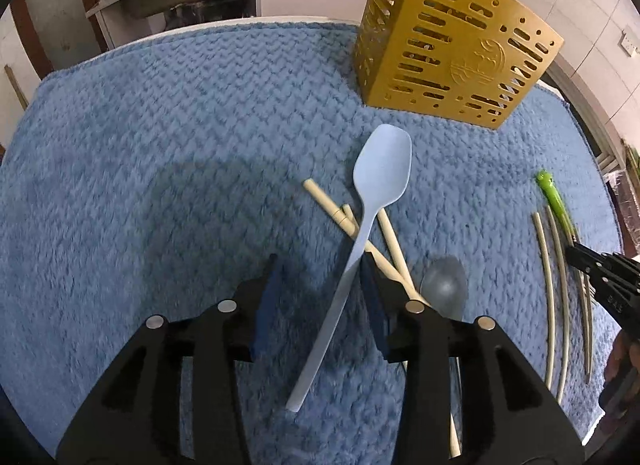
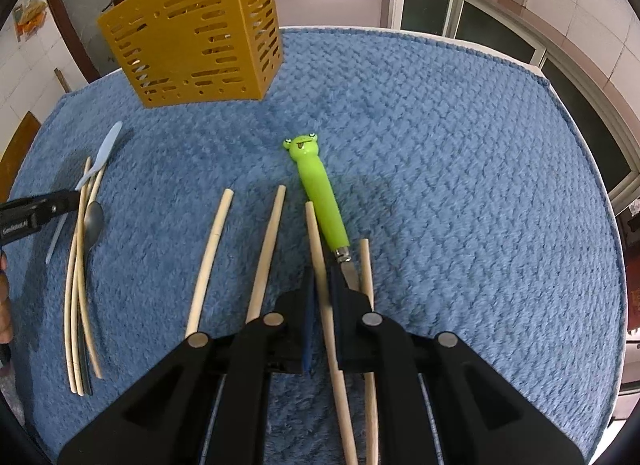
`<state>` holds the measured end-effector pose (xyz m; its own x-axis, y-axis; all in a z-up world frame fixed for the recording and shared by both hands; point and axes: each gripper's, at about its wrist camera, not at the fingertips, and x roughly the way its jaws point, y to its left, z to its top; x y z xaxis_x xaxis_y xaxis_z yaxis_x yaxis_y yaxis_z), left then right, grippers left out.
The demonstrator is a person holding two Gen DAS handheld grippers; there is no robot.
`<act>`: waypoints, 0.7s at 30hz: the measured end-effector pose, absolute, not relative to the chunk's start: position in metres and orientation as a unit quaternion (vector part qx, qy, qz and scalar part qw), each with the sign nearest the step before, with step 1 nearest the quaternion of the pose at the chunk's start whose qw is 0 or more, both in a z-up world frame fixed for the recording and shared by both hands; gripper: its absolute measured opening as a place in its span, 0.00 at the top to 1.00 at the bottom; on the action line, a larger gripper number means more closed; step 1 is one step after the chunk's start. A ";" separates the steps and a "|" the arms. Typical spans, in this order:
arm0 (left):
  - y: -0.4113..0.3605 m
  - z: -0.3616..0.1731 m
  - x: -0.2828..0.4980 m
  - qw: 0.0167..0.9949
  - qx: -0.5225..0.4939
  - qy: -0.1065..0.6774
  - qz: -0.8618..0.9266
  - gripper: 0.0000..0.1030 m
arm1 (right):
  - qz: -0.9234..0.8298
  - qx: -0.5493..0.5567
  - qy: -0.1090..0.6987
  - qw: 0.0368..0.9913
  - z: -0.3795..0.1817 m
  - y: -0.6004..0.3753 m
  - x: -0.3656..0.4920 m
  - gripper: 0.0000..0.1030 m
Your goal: Organize utensils
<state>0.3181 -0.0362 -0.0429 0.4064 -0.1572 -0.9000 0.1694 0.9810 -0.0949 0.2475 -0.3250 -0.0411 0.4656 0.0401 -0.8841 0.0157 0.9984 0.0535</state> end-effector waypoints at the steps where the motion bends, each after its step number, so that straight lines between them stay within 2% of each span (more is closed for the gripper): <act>1: -0.038 -0.042 0.319 0.839 0.007 0.535 -0.098 0.63 | 0.008 0.024 0.517 0.855 -0.041 -0.325 0.248 0.91; 2: -0.039 -0.042 0.319 0.840 0.010 0.534 -0.097 0.63 | 0.008 0.021 0.516 0.856 -0.041 -0.324 0.248 0.91; 3: -0.040 -0.043 0.317 0.841 0.013 0.532 -0.096 0.72 | 0.008 0.020 0.515 0.857 -0.041 -0.324 0.247 0.91; 4: -0.041 -0.043 0.316 0.841 0.016 0.532 -0.095 0.85 | 0.007 0.019 0.513 0.858 -0.042 -0.323 0.247 0.91; 7: -0.042 -0.043 0.312 0.843 0.017 0.528 -0.098 0.96 | 0.005 0.017 0.510 0.860 -0.042 -0.322 0.245 0.91; 21: -0.008 -0.013 0.255 0.870 -0.048 0.469 -0.142 0.96 | 0.023 0.068 0.455 0.888 -0.009 -0.326 0.215 0.92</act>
<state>0.2550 -0.0076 -0.0128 0.5197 -0.2917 -0.8030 0.2018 0.9552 -0.2165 0.2145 -0.3255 -0.0089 0.5845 0.1022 -0.8050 0.0208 0.9898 0.1408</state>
